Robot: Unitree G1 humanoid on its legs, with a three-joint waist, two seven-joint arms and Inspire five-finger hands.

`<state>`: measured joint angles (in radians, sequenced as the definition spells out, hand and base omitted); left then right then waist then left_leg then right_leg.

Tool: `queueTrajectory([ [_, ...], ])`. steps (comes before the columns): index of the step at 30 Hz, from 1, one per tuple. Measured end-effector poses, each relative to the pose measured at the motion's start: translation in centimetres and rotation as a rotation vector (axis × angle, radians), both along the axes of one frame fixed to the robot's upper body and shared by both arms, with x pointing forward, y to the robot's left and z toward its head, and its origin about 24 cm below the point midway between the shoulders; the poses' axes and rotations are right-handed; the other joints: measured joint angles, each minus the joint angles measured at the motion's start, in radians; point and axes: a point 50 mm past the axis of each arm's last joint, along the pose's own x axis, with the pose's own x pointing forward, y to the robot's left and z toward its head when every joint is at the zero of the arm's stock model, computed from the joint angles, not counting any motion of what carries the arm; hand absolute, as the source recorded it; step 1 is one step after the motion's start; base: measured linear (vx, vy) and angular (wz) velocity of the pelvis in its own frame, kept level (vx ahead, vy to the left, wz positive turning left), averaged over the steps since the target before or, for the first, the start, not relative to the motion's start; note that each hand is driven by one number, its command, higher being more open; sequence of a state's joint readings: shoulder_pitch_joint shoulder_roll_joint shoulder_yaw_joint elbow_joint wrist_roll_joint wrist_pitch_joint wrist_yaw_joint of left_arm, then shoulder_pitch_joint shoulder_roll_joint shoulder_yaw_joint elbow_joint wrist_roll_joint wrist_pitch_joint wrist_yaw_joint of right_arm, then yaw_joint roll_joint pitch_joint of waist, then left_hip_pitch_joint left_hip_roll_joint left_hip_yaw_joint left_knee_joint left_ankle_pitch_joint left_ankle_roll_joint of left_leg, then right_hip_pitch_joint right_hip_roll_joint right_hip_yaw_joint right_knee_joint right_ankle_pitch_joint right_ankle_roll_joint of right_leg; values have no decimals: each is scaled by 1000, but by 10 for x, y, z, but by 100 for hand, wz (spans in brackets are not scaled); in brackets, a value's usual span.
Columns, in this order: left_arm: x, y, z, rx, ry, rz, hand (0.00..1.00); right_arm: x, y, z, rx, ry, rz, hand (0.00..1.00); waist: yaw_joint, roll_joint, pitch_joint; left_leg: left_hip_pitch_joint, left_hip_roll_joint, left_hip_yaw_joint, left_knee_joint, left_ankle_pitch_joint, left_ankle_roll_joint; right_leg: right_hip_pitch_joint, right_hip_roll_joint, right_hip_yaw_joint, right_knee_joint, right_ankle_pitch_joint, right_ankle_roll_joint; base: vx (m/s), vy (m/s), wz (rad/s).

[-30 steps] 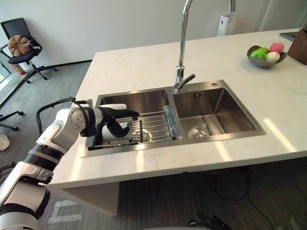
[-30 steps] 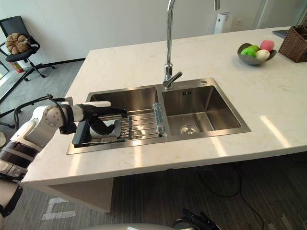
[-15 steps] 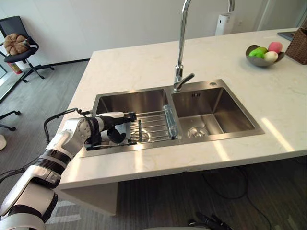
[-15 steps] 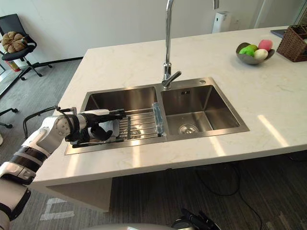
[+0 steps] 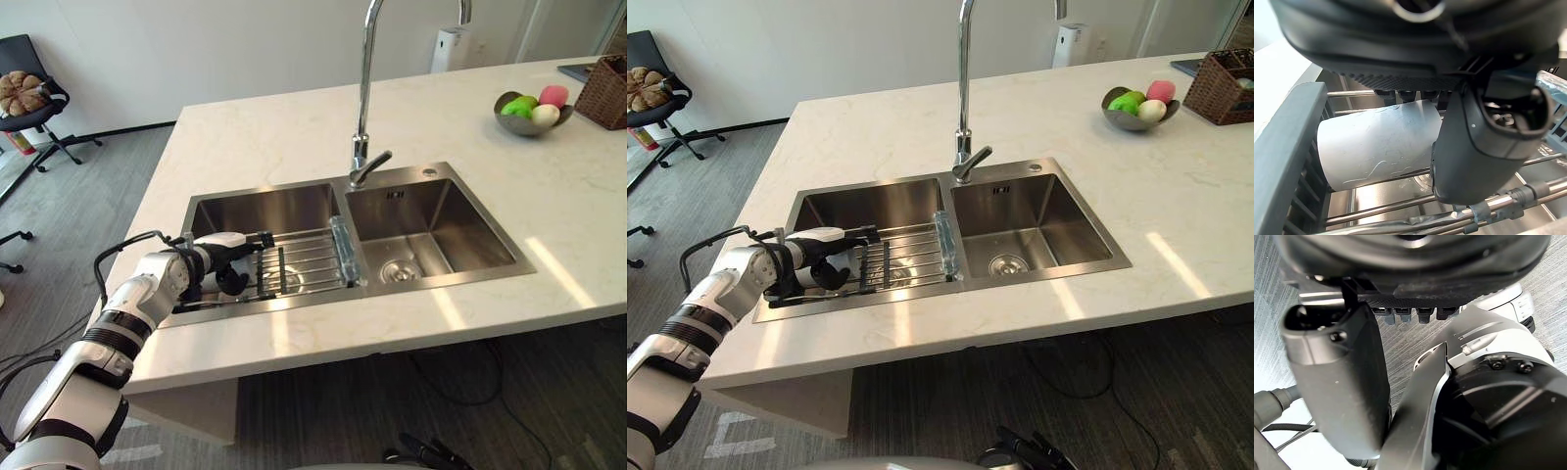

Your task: Walk over to the sink, pick up the cup, carry it to the dishwasher, place the cup inside the dishwasher, then close the dishwasher door

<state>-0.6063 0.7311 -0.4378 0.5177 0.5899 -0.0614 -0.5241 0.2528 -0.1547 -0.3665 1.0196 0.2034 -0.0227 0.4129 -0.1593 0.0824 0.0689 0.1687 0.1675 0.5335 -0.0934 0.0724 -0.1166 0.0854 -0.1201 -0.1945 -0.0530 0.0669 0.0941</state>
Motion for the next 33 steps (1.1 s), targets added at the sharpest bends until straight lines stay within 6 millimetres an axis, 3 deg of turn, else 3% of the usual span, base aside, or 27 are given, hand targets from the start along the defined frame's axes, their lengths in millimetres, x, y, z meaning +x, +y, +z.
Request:
queueTrajectory([
  [9,2,15,2,-18,88,90,100,2,2,0,31,3,9,100,-17,-1,0,10,0,15,0,-5,0,0,1,15,-2,0,-2,-2,-12,-5],
  [23,-1,51,-3,-209,173,298,100,4,2,1,48,8,25,100,-33,1,0,34,9,54,0,-13,-9,3,14,48,-6,4,-3,-4,-19,-7],
  [33,-8,56,-14,-241,185,327,100,9,0,4,34,7,97,100,-34,4,-3,44,13,68,0,-18,-14,8,18,58,-7,3,-3,-7,-16,-4],
])
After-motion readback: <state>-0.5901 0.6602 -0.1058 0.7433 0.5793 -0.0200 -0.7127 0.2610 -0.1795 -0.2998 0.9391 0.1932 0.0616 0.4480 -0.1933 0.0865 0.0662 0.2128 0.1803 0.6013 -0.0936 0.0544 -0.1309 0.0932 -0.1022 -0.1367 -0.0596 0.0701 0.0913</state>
